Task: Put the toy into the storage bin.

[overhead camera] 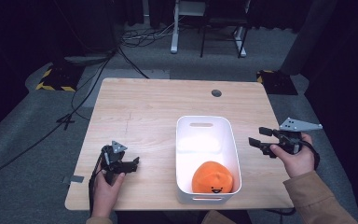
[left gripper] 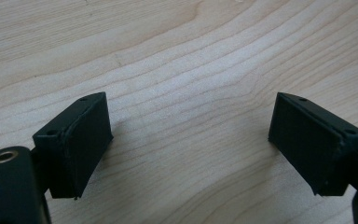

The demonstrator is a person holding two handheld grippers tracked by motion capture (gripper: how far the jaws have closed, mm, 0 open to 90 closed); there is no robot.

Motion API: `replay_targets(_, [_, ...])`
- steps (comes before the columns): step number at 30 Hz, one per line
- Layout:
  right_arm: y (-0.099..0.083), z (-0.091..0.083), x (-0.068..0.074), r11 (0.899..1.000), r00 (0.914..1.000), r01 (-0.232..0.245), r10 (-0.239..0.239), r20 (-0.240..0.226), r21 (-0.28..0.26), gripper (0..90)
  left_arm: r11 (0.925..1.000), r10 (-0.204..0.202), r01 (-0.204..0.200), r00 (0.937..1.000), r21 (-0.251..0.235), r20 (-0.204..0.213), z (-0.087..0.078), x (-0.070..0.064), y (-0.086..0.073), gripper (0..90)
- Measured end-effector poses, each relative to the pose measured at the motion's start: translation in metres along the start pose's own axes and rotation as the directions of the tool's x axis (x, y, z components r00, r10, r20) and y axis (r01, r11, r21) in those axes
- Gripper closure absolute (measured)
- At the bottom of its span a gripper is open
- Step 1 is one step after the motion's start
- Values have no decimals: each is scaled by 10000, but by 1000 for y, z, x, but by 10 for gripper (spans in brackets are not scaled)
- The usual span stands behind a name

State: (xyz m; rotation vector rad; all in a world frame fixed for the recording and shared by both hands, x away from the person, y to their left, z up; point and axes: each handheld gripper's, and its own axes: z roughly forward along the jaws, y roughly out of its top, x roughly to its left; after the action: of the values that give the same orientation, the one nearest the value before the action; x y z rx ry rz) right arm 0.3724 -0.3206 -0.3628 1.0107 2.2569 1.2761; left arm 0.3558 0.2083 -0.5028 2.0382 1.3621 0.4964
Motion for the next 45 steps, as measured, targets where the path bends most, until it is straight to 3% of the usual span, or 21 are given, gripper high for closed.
replay_targets(4, [-5, 2, -2, 9997, 9994, 135, -141, 302, 198, 322, 10000, -47, 47, 10000, -3, -23, 0, 0, 0, 134])
replay_targets(7, [-15, 5, -9, 9967, 9967, 276, -332, 742, 762, 308, 9999, -106, 106, 9999, -20, -14, 0, -1, 0, 133])
replay_targets(14, [-41, 10, -24, 9885, 9949, -141, -12, 1012, 1504, 292, 9999, -108, 108, 9999, 2, -43, 0, -1, 0, 133])
replay_targets(24, [-71, 17, -39, 9772, 9913, -623, 370, 1260, 2031, 284, 9999, -105, 105, 9999, 5, -40, 0, -1, 0, 133])
replay_targets(29, [-88, 22, -45, 9551, 9868, -1021, 618, 1500, 2781, 286, 10000, -95, 95, 9999, 14, -42, 0, -1, 0, 133])
replay_targets(37, [-107, 29, -46, 9422, 9844, -1270, 813, 1562, 3099, 284, 9999, -105, 105, 9999, 6, -37, 0, -1, 0, 133])
replay_targets(44, [-116, 34, -44, 9404, 9829, -1370, 899, 1610, 3112, 270, 10000, -97, 97, 9999, 19, -34, 0, -1, 0, 133])
replay_targets(45, [-118, 35, -44, 9442, 9837, -1315, 865, 1579, 3019, 269, 9999, -110, 110, 9999, 7, -37, 0, -1, 0, 133])
